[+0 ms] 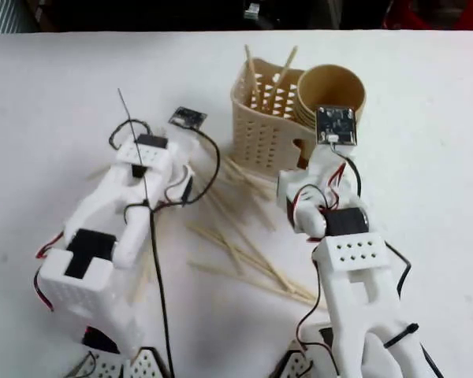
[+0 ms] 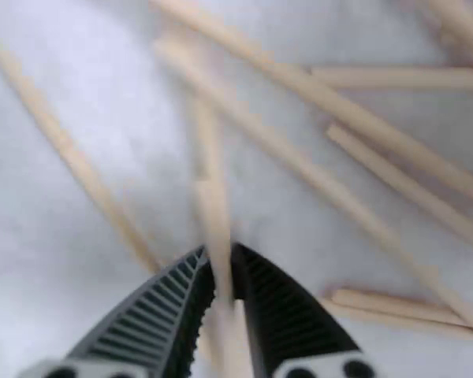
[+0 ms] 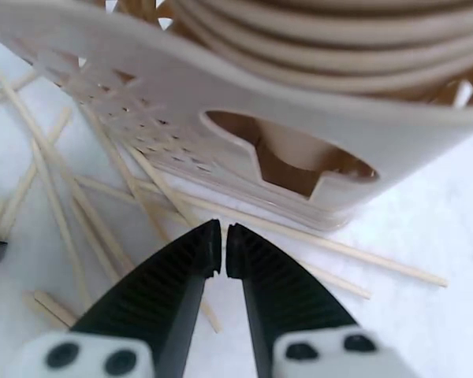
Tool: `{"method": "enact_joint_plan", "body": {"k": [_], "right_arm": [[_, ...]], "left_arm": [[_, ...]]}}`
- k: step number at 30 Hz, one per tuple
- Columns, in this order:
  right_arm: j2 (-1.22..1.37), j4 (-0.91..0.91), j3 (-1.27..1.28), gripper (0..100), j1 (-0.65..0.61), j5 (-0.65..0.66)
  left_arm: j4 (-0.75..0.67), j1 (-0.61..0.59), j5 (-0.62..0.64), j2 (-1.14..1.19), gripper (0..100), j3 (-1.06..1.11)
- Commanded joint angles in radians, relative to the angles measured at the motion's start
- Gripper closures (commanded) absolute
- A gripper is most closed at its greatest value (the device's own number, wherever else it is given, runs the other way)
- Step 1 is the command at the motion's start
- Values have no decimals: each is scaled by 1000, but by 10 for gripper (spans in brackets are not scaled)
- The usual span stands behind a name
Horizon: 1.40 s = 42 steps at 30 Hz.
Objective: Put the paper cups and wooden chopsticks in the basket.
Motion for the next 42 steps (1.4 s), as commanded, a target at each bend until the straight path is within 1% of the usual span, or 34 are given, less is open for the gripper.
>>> {"method": "enact_joint_plan", "body": {"k": [1,5,15,18,23,28,36,39,42], "right_arm": [[-21,-19,-8,967,8,0],[-21,-19,-8,967,8,0],[-21,-19,-8,967,10,0],[-22,-19,-8,967,13,0],[-30,-19,-8,968,13,-2],[-30,-19,-8,969,13,-2],[-30,-19,-8,970,13,-2],[-30,-19,-8,970,12,0],[-30,-19,-8,970,10,0]], "left_arm": [[51,7,0,-8,978,-41],[106,7,-2,-73,978,-51],[221,7,0,-390,979,-49],[241,7,0,-467,979,-60],[232,7,0,-621,979,-71],[239,7,0,-754,980,-158],[232,13,3,-803,980,-328],[230,61,2,-805,980,-391],[189,125,6,-805,980,-442]]}}
